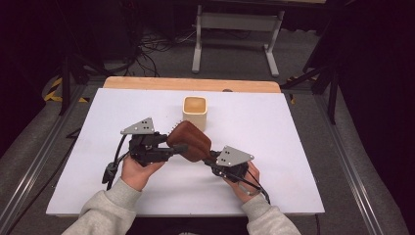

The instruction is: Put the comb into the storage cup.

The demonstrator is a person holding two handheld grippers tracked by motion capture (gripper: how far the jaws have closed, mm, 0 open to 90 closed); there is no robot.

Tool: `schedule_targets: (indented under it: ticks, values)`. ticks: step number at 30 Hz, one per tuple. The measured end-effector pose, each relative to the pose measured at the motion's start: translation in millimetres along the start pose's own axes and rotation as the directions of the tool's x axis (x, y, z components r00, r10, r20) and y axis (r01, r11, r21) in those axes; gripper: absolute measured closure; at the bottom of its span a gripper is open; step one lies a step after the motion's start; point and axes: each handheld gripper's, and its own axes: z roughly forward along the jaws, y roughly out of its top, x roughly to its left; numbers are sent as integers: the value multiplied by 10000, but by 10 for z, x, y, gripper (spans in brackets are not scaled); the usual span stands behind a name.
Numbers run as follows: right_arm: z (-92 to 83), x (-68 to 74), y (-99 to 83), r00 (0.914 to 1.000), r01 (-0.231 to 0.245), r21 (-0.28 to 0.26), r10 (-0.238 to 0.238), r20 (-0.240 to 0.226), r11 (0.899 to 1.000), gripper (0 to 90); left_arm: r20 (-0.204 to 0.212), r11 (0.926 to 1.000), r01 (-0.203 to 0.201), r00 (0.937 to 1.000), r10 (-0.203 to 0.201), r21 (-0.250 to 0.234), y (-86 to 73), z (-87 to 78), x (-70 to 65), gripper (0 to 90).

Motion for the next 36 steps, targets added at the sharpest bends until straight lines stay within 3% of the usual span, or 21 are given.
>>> schedule_targets:
  ticks: [4, 15, 21, 26, 32, 35, 36]
  values:
    - [2, 0, -2, 10000, 8, -51, -8, -17, 10000, 713, 225, 10000, 29, 9997, -28, -50, 17, -10, -41, 583]
    - [1, 2, 1, 9999, 6, -270, -9, -125, 9996, 711, 314, 9999, -45, 9995, 50, -160, 68, -18, -91, 610]
    - [-34, -9, 14, 9999, -69, -480, 63, -132, 9988, 645, 44, 9993, -356, 9994, 357, -133, 151, -42, -134, 611]
    - [-80, -56, 13, 9992, -384, -743, 374, -151, 9965, 526, -86, 9984, -525, 9986, 523, -220, 262, -111, -138, 611]
    - [-175, -186, -7, 9934, -1106, -1438, 1048, -472, 9834, 250, -325, 9963, -819, 9962, 810, -258, 396, -181, -154, 610]
    - [-197, -233, -22, 9890, -1404, -1563, 1311, -679, 9777, 183, -465, 9951, -949, 9945, 935, -287, 457, -219, -153, 610]
    - [-217, -277, -41, 9863, -1594, -1565, 1503, -685, 9747, 112, -536, 9944, -1001, 9937, 982, -340, 498, -247, -145, 610]
